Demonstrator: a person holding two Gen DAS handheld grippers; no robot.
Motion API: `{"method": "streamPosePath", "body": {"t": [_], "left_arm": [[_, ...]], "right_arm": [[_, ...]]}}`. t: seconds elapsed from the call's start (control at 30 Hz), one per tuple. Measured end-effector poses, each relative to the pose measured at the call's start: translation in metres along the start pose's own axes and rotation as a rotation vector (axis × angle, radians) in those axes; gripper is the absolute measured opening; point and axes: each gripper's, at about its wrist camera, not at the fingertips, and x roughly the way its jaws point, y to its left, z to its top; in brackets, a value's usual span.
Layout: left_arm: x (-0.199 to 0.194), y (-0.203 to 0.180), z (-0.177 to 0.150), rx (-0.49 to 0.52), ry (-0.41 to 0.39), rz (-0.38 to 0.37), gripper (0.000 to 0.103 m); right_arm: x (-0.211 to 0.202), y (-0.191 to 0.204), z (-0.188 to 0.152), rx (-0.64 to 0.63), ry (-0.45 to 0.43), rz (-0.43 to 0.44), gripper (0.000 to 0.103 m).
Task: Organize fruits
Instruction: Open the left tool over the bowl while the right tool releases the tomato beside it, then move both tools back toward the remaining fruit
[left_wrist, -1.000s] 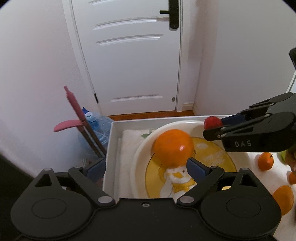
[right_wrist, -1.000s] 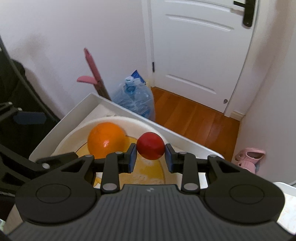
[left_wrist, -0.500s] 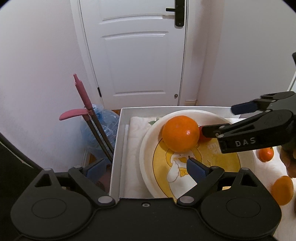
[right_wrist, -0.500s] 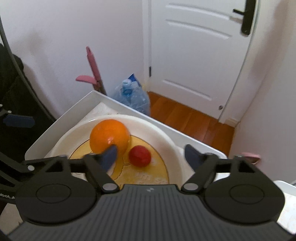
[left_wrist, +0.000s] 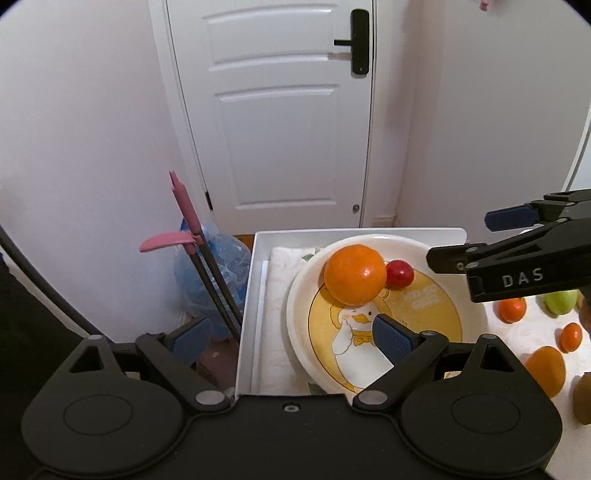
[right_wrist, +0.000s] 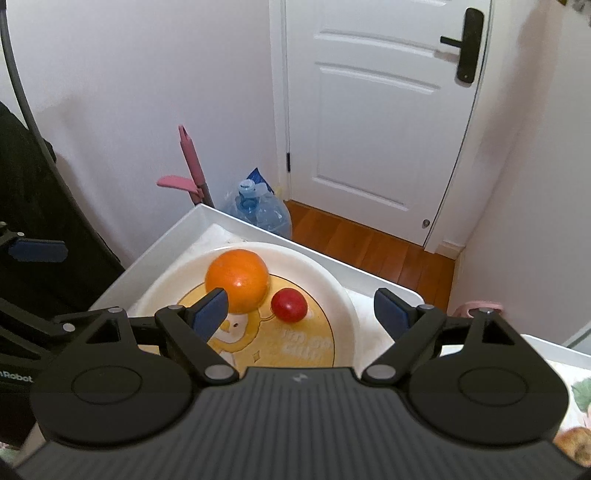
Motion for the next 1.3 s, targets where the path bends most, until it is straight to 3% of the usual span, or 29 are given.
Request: {"method": "streamPosePath", "body": {"t": [0.3,0.47,0.7,1.03,1.3], "left_arm": [[-0.056,-0.016,-0.009,0.004,-0.071,-0.042,0.097],[-0.082,-0.027,-0.013,0.018,-0.114,-0.07,0.097],[-0.104,-0.056,-0.023,0.022,-0.142,-0.086,0.097],[-0.115,-0.111,-0.041,-0.022,-0.113,-0.07,0.097],[-0.088,-0.15,-0.06,-0.02,-0.058,-0.063,0.097]], "right_arm": [[-0.082,-0.001,-0.029,0.131,-0.026,-0.092,0.101],[-0.125,-0.018,-0.052,0.209,-0.037,-0.168,0.101],[-0.173,-0.05,-0.093,0.224,-0.048,-0.241,0.101],[-0.195,-0.096,-0.147,0.227,0.018,-0.206,0.101],[-0.177,-0.112,-0.189,0.182,0.085,-0.143,0.101]]}}
